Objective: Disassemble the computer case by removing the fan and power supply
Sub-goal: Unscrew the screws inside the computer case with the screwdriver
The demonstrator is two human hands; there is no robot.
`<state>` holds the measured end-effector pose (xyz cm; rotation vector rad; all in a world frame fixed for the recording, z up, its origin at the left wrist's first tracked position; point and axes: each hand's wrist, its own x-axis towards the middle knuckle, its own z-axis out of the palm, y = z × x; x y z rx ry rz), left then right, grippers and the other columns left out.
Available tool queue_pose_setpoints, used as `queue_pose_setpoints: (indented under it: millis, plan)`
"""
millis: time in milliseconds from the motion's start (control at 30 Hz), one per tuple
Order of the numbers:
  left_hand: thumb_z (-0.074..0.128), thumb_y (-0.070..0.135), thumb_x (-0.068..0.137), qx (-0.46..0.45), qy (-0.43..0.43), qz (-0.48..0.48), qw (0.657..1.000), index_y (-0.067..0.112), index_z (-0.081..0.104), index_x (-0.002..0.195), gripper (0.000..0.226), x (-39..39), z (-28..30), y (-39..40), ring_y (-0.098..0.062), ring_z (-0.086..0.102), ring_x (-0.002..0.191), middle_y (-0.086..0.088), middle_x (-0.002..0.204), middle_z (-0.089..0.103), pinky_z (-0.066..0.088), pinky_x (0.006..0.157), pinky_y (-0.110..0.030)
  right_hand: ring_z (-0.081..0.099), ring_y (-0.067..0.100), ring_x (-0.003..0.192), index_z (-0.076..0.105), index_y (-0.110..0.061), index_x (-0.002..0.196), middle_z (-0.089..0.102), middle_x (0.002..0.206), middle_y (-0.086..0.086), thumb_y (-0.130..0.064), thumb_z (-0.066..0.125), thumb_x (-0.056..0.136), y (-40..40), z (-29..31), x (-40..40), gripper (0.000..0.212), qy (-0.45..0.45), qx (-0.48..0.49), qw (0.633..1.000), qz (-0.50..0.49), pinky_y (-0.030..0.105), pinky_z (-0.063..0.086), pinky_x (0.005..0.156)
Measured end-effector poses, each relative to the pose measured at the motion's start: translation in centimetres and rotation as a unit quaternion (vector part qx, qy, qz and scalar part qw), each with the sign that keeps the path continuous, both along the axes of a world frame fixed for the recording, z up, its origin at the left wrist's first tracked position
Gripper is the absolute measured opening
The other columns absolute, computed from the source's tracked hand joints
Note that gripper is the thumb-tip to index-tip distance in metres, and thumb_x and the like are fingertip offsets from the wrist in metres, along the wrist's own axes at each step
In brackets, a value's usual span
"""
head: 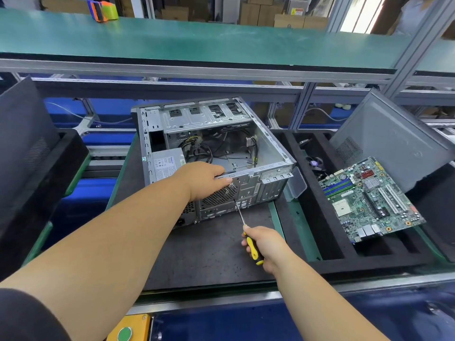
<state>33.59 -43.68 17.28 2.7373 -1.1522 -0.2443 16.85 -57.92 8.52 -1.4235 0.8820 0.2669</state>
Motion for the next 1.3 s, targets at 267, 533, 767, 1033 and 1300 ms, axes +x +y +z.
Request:
queue_pose_setpoints:
  millis: [267, 533, 767, 1033, 1300]
  plan:
    - [0.034, 0.057, 0.098, 0.004, -0.001, -0.001, 1.0, 0.023, 0.057, 0.106, 0.042, -0.1, 0.2, 0.0, -0.021, 0.052, 0.083, 0.004, 0.082, 0.055, 0.036, 0.067, -0.031, 0.055, 0.015, 0.065, 0.066, -0.01, 0.094, 0.069, 0.068, -0.001, -0.034, 0.068, 0.092, 0.0, -0.7, -0.1, 0.024, -0.006, -0.035, 0.999, 0.003, 0.032, 0.042, 0.066]
    - [0.034, 0.057, 0.098, 0.004, 0.003, 0.001, 1.0, 0.023, 0.058, 0.107, 0.042, -0.1, 0.2, 0.0, -0.02, 0.053, 0.083, 0.002, 0.085, 0.057, 0.036, 0.066, -0.031, 0.053, 0.018, 0.069, 0.057, -0.01, 0.088, 0.067, 0.077, 0.002, -0.028, 0.073, 0.087, 0.0, -1.2, 0.0, 0.024, -0.032, -0.086, 0.996, -0.012, 0.03, 0.043, 0.064]
    - [0.034, 0.058, 0.098, 0.0, -0.001, 0.0, 1.0, 0.025, 0.055, 0.1, 0.039, 0.1, 0.0, 0.1, -0.019, 0.052, 0.08, 0.006, 0.078, 0.053, 0.034, 0.064, -0.031, 0.056, 0.017, 0.063, 0.052, -0.012, 0.088, 0.058, 0.075, 0.006, -0.026, 0.07, 0.09, 0.4, -1.4, 0.4, 0.024, -0.032, -0.045, 0.998, -0.009, 0.033, 0.048, 0.067]
    - [0.034, 0.06, 0.097, -0.006, 0.001, 0.005, 1.0, 0.025, 0.054, 0.097, 0.04, 0.2, -0.2, 0.1, -0.02, 0.052, 0.08, 0.007, 0.077, 0.052, 0.035, 0.065, -0.031, 0.053, 0.014, 0.056, 0.064, -0.005, 0.09, 0.059, 0.068, 0.005, -0.025, 0.054, 0.101, 0.7, -0.9, 0.7, 0.025, -0.007, 0.043, 0.998, -0.036, 0.023, 0.045, 0.051]
    - [0.034, 0.06, 0.097, -0.005, 0.003, 0.008, 1.0, 0.025, 0.056, 0.102, 0.042, 0.2, -0.3, 0.1, -0.021, 0.052, 0.083, 0.006, 0.08, 0.053, 0.037, 0.067, -0.031, 0.055, 0.016, 0.056, 0.063, -0.005, 0.082, 0.062, 0.068, 0.006, -0.018, 0.069, 0.092, 0.0, -2.0, 0.4, 0.017, -0.039, -0.01, 0.998, -0.041, 0.026, 0.046, 0.05]
